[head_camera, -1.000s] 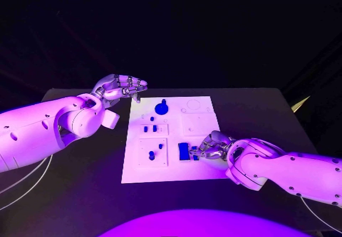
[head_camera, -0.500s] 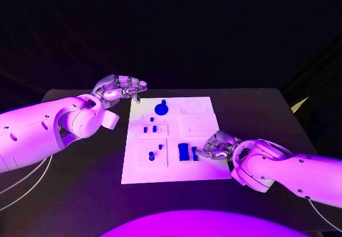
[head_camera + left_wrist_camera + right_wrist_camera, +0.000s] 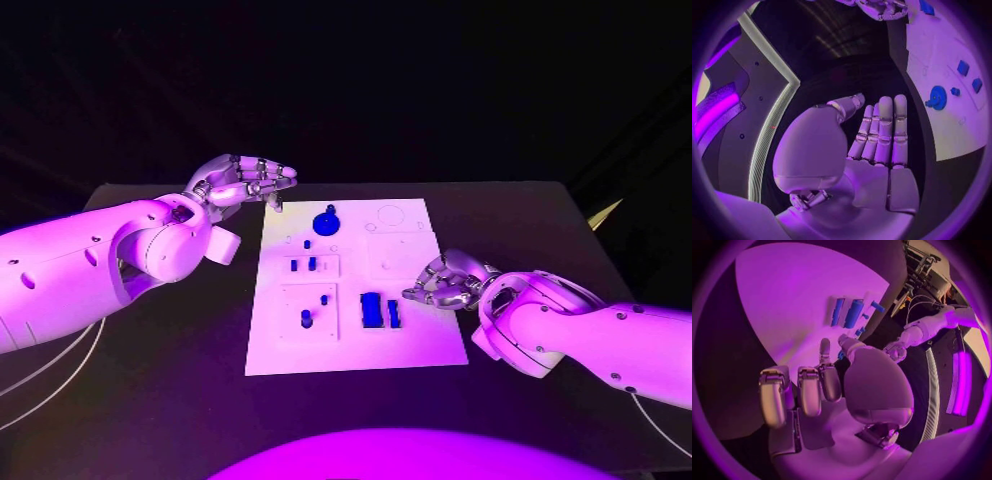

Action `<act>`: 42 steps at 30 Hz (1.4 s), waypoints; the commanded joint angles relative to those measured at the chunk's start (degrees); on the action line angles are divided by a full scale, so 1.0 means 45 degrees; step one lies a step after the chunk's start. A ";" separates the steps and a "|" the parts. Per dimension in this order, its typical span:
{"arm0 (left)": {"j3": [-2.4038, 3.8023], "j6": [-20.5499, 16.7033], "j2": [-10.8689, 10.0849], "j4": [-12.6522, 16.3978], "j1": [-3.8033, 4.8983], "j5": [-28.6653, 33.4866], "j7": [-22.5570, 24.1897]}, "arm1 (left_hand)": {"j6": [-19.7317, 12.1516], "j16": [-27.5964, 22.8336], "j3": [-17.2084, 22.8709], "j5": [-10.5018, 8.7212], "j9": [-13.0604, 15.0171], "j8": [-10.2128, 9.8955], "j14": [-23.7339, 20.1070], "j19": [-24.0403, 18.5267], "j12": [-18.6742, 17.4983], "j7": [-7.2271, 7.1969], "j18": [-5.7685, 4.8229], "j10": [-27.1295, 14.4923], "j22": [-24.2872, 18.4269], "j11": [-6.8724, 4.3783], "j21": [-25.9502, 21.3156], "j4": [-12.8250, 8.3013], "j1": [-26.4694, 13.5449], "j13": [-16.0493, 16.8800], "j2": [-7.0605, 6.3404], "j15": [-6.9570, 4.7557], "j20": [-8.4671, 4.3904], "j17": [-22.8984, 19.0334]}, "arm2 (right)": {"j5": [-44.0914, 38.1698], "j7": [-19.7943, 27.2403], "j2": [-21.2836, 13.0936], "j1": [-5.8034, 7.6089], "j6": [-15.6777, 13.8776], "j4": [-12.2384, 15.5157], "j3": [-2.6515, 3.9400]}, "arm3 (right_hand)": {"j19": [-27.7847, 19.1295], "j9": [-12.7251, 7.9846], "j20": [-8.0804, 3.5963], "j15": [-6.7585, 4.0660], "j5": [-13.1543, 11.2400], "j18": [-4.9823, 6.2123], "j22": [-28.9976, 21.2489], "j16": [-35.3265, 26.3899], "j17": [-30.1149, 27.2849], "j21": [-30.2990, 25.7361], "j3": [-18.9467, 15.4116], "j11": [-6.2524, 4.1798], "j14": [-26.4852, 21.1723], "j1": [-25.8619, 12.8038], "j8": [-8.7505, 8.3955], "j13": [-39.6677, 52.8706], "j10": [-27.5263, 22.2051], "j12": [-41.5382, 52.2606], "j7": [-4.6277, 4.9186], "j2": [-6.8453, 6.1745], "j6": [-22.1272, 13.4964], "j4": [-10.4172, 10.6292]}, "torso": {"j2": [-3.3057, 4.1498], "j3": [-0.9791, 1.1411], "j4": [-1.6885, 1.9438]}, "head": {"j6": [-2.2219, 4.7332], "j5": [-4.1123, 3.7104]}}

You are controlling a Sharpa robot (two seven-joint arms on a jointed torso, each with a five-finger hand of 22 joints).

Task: Assemble the parts on the task board

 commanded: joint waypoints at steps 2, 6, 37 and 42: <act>0.0000 0.0033 0.0025 0.0028 -0.0002 0.0088 0.0317 | -0.0052 0.0054 -0.0004 0.0026 -0.0008 0.0069 -0.0060 0.0054 0.0059 -0.0010 0.0177 -0.0036 -0.0015 0.0000 -0.0044 0.0021 0.0043 -0.0012 0.0027 -0.0019 0.0015 -0.0017 | 0.0112 0.0800 0.0043 0.0014 -0.0451 -0.0145 0.0000 | 0.1355 -0.0027 -0.0084 -0.0105 0.0045 -0.0087 0.3353 -0.0001 0.2150 0.0070 0.0012 -0.0071 0.1092 0.0203 -0.0068 0.2135 0.0452 -0.0085 0.0000 -0.0033 -0.0082 -0.0110 | 0.0007 -0.0018 0.0010 | -0.0034 0.0002; -0.0003 -0.0068 0.0016 0.0043 -0.0006 0.0181 0.0465 | -0.0044 0.0056 -0.0013 0.0022 -0.0005 0.0081 -0.0067 0.0054 0.0084 -0.0015 0.0176 -0.0009 -0.0019 -0.0004 -0.0052 0.0031 0.0033 -0.0008 0.0026 -0.0020 0.0015 -0.0019 | 0.1622 0.2646 0.0063 0.0075 -0.1077 -0.0422 0.0006 | 0.1354 -0.0230 0.0003 0.0044 0.0041 -0.0087 0.3352 -0.0220 0.1681 0.0068 0.0106 0.0145 0.0982 0.0342 -0.0490 0.1814 0.0145 -0.0756 0.0269 -0.0068 -0.0644 -0.0186 | -0.0026 -0.0051 -0.0019 | -0.0010 0.0015; -0.0065 -0.1528 0.1191 -0.1333 -0.0636 0.1380 0.1198 | -1.0873 -1.3994 -0.8083 -0.0863 -0.3694 -0.3521 -1.2395 -1.0601 -0.5145 -0.2659 -0.2164 -1.0988 -1.0056 -0.1933 -1.1374 -0.0299 -0.6724 -0.2494 0.2516 -0.1026 -0.2232 -0.6028 | 0.9100 0.9886 0.2586 0.1040 0.0026 -0.6759 0.0464 | -1.8645 -0.8388 -0.0342 0.1004 -0.0931 -0.0087 -1.6647 -1.9504 -1.6648 -1.9930 -0.4908 0.0241 -1.8672 -0.4813 -0.5320 -1.6651 -1.8661 -1.7672 -0.0623 0.2310 -1.3158 -0.2560 | -0.0677 -0.0040 -0.0162 | 0.1601 0.0050; -0.0052 -0.2488 0.1235 -0.0884 -0.0799 0.1622 0.1432 | -1.0873 -1.3994 -0.8083 -0.0863 -0.3694 -0.3521 -1.2395 -1.0601 -0.5145 -0.2659 -0.2164 -1.0988 -1.0056 -0.1933 -1.1374 -0.0299 -1.7154 -0.2494 0.2516 -0.1026 -0.2232 -0.6028 | 1.0063 1.0385 0.2484 0.0747 -0.0577 -0.6032 0.0754 | -1.8645 -0.8388 -0.0342 0.1004 -0.0931 -0.0087 -1.6647 -1.9504 -1.6648 -1.9930 -0.4908 0.0241 -1.8672 -1.4663 -0.5320 -1.6651 -1.8661 -1.7672 -0.0623 0.2310 -1.3158 -0.2560 | -0.0918 0.0083 -0.0075 | 0.2083 0.0044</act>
